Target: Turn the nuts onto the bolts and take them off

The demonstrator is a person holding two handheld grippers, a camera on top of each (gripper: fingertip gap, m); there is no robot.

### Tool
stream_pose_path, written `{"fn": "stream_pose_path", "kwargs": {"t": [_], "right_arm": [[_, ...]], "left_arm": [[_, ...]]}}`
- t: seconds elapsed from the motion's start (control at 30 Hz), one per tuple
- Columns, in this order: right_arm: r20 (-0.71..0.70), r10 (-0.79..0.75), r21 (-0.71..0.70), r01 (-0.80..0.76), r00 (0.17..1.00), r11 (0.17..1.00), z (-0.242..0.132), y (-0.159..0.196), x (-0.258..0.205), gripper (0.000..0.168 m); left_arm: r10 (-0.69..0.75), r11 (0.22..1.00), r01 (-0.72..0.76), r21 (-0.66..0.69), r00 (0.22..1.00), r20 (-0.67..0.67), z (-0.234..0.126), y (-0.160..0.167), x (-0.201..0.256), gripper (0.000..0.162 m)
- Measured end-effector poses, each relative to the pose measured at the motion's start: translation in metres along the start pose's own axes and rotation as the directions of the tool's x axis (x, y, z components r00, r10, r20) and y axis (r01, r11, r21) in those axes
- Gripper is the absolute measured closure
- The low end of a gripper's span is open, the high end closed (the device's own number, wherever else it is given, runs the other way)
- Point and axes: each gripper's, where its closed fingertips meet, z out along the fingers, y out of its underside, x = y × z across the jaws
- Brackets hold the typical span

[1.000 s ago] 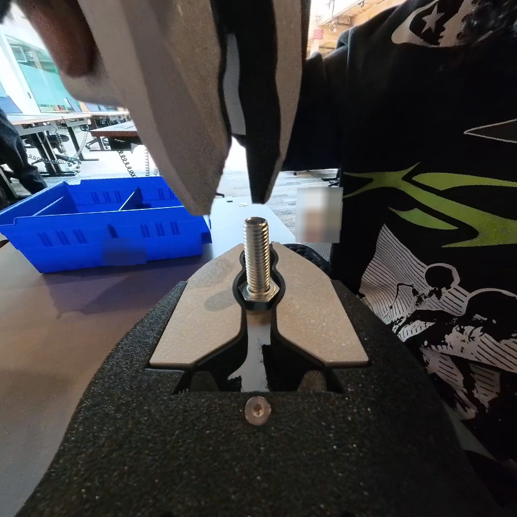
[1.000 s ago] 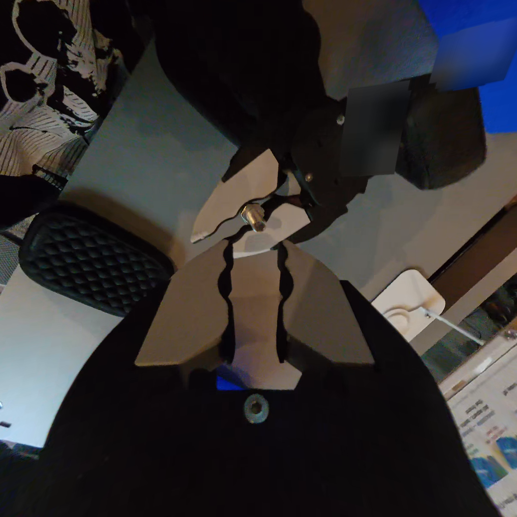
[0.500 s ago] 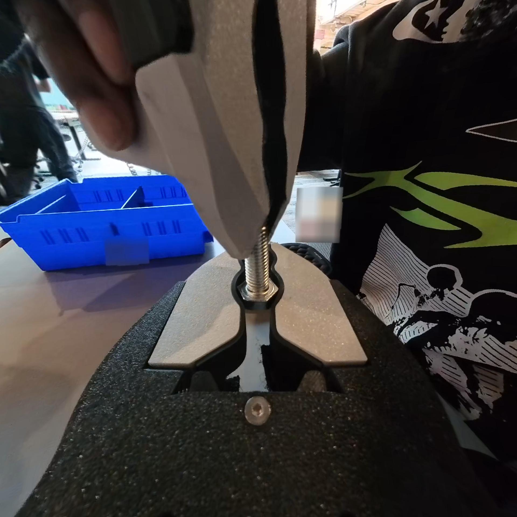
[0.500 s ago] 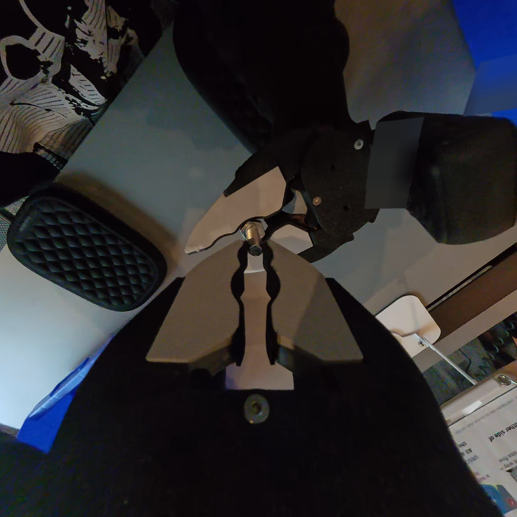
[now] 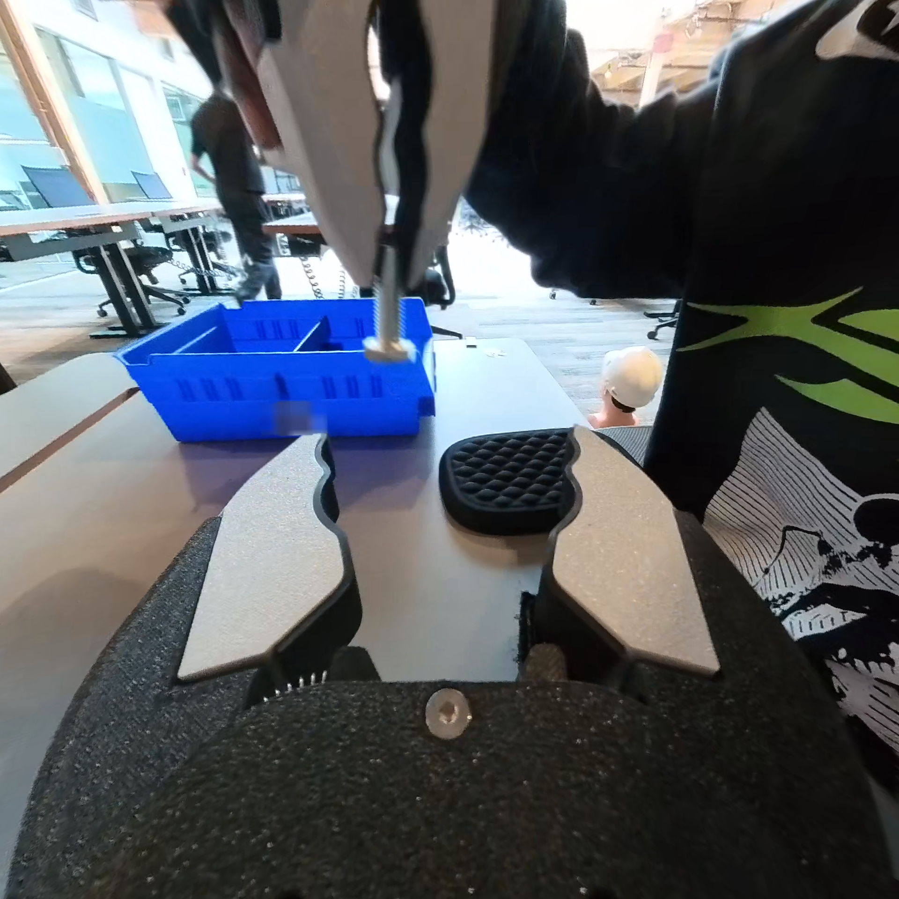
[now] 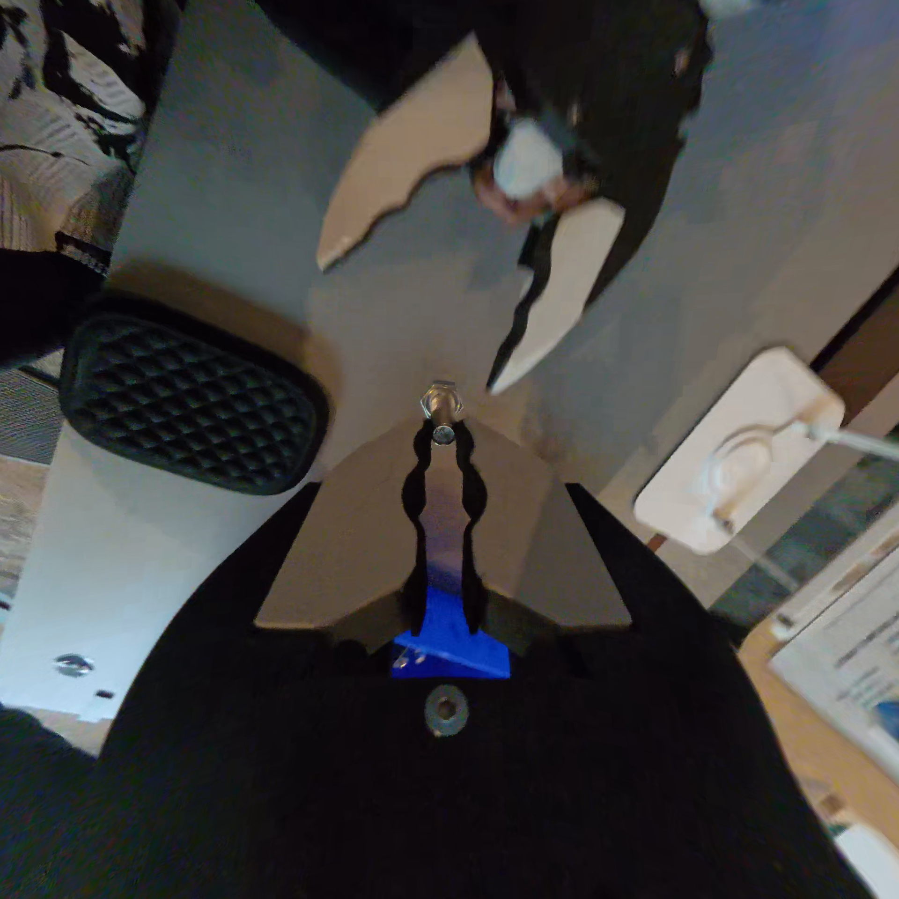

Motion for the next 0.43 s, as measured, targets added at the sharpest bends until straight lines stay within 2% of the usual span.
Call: {"fn": "stream_pose_path", "kwargs": {"t": [0.1, 0.2, 0.43], "right_arm": [[-0.034, 0.159, -0.033, -0.16, 0.987, 0.987, -0.01, 0.046, -0.012, 0.16], [-0.073, 0.335, -0.061, -0.339, 0.939, 0.939, -0.017, 0.099, -0.03, 0.16], [-0.143, 0.665, -0.142, -0.681, 0.733, 0.719, -0.011, 0.221, -0.083, 0.16]], "left_arm": [[0.005, 1.0, -0.005, 0.007, 1.0, 0.002, -0.001, -0.001, 0.0, 0.076], [0.01, 1.0, -0.01, 0.015, 1.0, 0.005, -0.002, -0.002, -0.001, 0.081], [0.009, 1.0, -0.009, 0.007, 1.0, 0.0, -0.002, -0.001, 0.0, 0.083]]}}
